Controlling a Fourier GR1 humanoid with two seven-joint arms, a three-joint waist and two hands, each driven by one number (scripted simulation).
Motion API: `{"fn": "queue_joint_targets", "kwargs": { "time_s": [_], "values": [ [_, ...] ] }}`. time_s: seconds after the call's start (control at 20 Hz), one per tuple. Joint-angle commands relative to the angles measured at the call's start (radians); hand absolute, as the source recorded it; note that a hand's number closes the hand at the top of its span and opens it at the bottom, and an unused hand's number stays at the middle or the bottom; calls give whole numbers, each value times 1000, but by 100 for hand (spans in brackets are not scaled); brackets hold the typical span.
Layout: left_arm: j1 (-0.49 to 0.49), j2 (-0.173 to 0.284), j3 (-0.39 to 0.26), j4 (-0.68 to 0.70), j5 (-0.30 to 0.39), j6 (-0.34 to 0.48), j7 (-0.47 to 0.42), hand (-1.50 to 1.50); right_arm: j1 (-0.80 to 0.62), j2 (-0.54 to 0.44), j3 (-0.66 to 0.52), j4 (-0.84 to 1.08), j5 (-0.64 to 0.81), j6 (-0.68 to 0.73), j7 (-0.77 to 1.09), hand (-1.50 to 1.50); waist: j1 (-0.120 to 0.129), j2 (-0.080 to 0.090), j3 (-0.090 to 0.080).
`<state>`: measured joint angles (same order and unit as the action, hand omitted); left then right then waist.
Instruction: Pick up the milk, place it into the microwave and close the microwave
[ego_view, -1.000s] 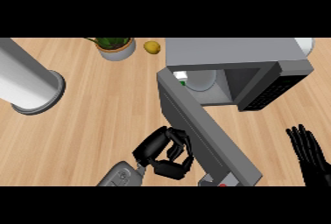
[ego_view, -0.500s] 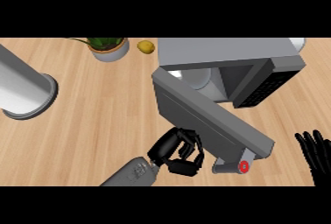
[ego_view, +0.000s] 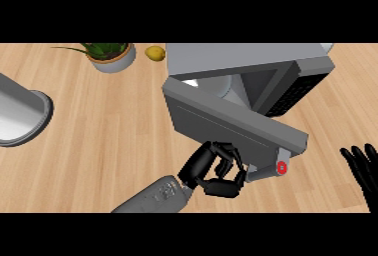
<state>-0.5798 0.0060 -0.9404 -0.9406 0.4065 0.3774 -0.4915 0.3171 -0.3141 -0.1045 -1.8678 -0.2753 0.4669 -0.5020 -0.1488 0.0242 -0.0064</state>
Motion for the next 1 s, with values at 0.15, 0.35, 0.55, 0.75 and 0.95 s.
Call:
{"fn": "queue_joint_targets", "kwargs": {
  "time_s": [0.15, 0.35, 0.55, 0.75, 0.95],
  "values": [
    [-69, -6, 17, -18, 147, 179, -37, 150, -26, -75, -23, -79, -29, 27, 74, -150, -38, 6, -2],
    [-128, -6, 22, -17, 224, 251, -20, 150, -83, -85, -48, -74, -57, 11, 94, -150, -46, 13, 0],
    [-207, -6, 29, 16, 280, 301, 17, -150, -105, -107, -73, -80, -106, 18, 117, -150, -81, 19, 1],
    [-233, -6, 34, 55, 328, 338, 39, -150, -185, -209, -195, -100, 8, -28, 96, -150, -109, 24, 0],
    [-271, -6, 85, 62, 398, 371, 29, -150, -233, -259, -230, -121, 94, -57, 82, 150, -111, 34, -1]
  ]
}}
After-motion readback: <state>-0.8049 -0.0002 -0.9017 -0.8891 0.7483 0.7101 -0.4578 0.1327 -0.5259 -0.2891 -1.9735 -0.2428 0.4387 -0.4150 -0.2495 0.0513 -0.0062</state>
